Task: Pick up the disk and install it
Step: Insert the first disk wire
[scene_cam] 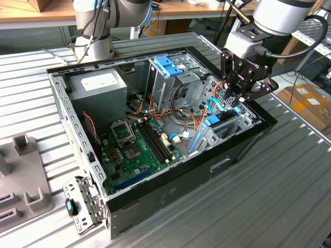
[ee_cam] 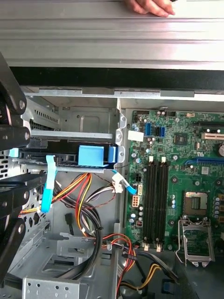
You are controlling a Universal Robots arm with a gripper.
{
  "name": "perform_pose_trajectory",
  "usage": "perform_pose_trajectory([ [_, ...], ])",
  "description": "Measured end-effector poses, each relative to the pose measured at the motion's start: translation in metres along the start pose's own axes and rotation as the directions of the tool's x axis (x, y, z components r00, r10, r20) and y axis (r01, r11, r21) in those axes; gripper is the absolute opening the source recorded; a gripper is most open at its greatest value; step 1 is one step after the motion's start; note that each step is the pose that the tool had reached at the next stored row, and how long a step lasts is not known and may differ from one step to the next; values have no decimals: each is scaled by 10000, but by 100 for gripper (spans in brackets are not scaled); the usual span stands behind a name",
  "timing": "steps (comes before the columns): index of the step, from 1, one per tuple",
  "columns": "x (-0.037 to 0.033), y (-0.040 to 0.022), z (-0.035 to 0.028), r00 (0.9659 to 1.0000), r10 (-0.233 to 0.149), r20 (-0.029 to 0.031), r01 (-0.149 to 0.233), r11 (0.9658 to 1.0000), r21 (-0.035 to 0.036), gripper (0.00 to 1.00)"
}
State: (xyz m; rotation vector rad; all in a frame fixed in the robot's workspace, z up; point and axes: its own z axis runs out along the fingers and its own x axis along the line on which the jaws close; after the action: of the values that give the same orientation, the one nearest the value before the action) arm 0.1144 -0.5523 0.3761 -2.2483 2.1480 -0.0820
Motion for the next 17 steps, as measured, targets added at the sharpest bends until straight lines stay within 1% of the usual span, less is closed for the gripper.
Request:
perform_pose_trajectory([
  [1,0,0,0,10000,0,-3,0,10000,-1,36],
  [2,-1,-1,0,10000,-2,-1,2,10000,-32,36],
  [3,-1,-1,1,10000,-3,2,3,10000,-81,36],
  [4,0,-1,2,10000,-3,4,3,9999,-152,36],
  [5,0,-1,3,10000,-4,10,4,9996,-265,36],
  [6,0,-1,3,10000,-4,11,4,9995,-301,36],
  [10,0,-5,3,10000,4,17,-3,9995,-310,36],
  [11,1,-12,6,10000,12,54,-11,9994,-339,36],
  [12,1,-25,11,9999,29,138,-24,9992,-394,36],
  [13,1,-33,12,9998,37,198,-29,9991,-417,36],
  [14,1,-40,15,9996,44,270,-32,9990,-439,36],
  [15,2,-57,20,9994,53,346,-37,9989,-477,36],
  [17,4,-91,30,9993,67,370,-48,9987,-511,36],
])
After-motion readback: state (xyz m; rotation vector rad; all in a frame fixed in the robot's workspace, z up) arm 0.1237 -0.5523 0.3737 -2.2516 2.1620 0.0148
